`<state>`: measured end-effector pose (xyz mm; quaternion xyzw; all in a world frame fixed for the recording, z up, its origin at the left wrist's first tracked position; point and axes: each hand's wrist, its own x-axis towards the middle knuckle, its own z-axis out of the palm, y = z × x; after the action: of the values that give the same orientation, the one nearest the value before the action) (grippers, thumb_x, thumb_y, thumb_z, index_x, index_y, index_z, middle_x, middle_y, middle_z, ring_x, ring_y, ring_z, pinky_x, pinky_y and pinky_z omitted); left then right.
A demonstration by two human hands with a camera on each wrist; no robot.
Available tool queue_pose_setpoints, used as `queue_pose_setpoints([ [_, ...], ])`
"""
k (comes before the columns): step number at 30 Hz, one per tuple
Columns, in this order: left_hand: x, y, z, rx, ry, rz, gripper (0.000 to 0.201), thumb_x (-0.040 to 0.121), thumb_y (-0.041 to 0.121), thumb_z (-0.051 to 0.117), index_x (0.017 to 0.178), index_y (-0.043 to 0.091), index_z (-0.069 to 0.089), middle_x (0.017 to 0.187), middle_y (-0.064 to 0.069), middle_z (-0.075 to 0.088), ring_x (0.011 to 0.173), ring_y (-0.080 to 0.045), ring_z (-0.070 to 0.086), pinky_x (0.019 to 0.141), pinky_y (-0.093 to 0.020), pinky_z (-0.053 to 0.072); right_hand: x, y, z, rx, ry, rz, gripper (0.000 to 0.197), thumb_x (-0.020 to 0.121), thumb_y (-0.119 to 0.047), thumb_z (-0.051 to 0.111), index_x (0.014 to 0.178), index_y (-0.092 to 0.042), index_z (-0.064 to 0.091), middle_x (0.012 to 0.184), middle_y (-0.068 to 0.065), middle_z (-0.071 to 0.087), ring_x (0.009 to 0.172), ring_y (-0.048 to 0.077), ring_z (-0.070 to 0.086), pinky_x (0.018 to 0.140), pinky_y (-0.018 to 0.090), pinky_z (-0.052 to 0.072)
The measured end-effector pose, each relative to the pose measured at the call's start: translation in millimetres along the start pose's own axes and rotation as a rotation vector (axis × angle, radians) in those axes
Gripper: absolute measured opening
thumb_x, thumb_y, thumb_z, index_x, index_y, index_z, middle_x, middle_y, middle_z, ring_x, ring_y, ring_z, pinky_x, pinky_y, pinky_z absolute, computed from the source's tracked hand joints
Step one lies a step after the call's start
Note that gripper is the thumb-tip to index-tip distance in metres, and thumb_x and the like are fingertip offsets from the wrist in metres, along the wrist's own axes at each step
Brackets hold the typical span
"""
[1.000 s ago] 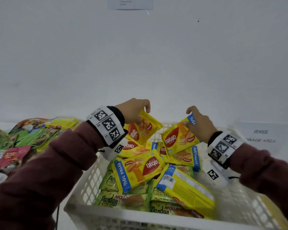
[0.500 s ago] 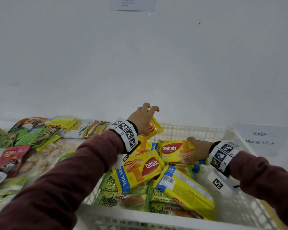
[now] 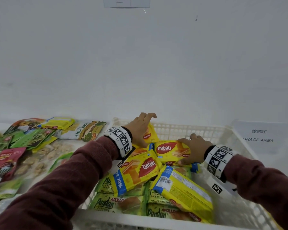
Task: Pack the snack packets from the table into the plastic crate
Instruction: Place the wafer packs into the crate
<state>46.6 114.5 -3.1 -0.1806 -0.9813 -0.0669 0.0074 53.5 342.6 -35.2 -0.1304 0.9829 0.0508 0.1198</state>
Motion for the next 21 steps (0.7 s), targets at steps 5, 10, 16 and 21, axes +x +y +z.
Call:
queue_pose_setpoints([
  [5, -1, -3, 9, 0.169, -0.083, 0.049, 0.102, 0.059, 0.022, 0.082, 0.139, 0.023, 0.019, 0.136, -0.008, 0.028, 0.125, -0.026, 0.033, 0.101, -0.035, 0.040, 0, -4, -1, -0.053, 0.055, -0.055, 0.094, 0.067, -0.074, 0.058, 0.138, -0.018, 0.033, 0.138, 0.002, 0.034, 0.127, 0.020, 0.037, 0.098, 0.038, 0.042],
  [10, -3, 1, 20, 0.348, -0.103, 0.048, 0.099, 0.061, 0.027, 0.080, 0.139, 0.021, 0.020, 0.142, -0.008, 0.018, 0.133, -0.026, 0.022, 0.109, -0.041, 0.034, 0, -4, 3, -0.027, 0.066, -0.111, 0.093, 0.070, -0.068, 0.060, 0.141, -0.020, 0.024, 0.135, 0.002, 0.041, 0.122, 0.021, 0.042, 0.097, 0.037, 0.041],
  [16, -5, -1, 21, 0.336, -0.158, -0.026, 0.089, 0.067, 0.037, 0.076, 0.136, 0.013, 0.026, 0.134, -0.006, 0.025, 0.124, -0.026, 0.033, 0.101, -0.040, 0.041, 1, -4, 6, -0.023, 0.006, -0.137, 0.097, 0.071, -0.062, 0.064, 0.146, -0.030, 0.011, 0.139, 0.007, 0.033, 0.127, 0.026, 0.036, 0.102, 0.039, 0.038],
  [21, -7, 3, 21, 0.166, -0.343, -0.078, 0.082, 0.074, 0.026, 0.075, 0.139, 0.014, 0.027, 0.140, -0.006, 0.025, 0.126, -0.027, 0.038, 0.095, -0.035, 0.043, 3, -4, 7, -0.031, 0.000, -0.135, 0.098, 0.071, -0.062, 0.063, 0.146, -0.028, 0.010, 0.140, 0.008, 0.036, 0.128, 0.027, 0.036, 0.104, 0.041, 0.035],
])
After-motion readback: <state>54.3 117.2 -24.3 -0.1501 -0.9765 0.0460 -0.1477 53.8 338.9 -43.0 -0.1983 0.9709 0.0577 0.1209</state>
